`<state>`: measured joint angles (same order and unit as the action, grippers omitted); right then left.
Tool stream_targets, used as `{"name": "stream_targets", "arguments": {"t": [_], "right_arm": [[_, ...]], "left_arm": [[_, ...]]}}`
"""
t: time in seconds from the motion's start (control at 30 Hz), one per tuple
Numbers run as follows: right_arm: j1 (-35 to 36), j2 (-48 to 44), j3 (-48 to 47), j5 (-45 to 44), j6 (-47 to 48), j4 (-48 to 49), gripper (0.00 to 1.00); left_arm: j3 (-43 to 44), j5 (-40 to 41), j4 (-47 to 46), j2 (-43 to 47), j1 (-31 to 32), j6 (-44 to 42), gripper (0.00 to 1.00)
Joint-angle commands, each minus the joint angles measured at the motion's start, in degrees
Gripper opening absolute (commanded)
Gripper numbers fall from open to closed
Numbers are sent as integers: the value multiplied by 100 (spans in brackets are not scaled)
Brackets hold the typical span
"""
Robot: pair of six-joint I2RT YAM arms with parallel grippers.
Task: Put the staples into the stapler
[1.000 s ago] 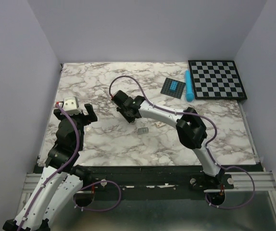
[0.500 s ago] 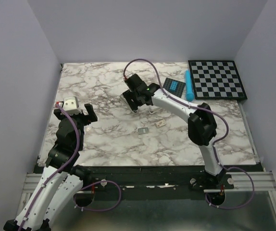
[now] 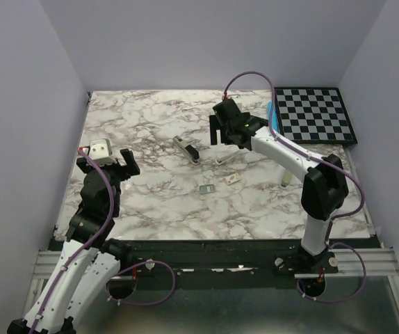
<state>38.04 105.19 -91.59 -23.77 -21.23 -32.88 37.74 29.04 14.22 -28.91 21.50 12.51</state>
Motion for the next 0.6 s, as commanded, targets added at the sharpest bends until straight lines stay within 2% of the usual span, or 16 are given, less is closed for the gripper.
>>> {"name": "stream_targets", "arguments": {"t": [0.0,0.17,0.33,0.57], "right_arm": [[19,642,-68,-347,-907,-174,100],[-33,1144,-333,-470,-1242,-192,98],[-78,1452,-360,-515,-1383,-271,91],[-130,1049,378,-445,-1182,-96,77]], "left_arm": [[-29,-153,-60,34,-84,76,99],[-38,-319,-59,52,-128,137,99],[-38,-460,-68,52,-181,172,99],[-56,-522,-95,104,-216,181,99]]}}
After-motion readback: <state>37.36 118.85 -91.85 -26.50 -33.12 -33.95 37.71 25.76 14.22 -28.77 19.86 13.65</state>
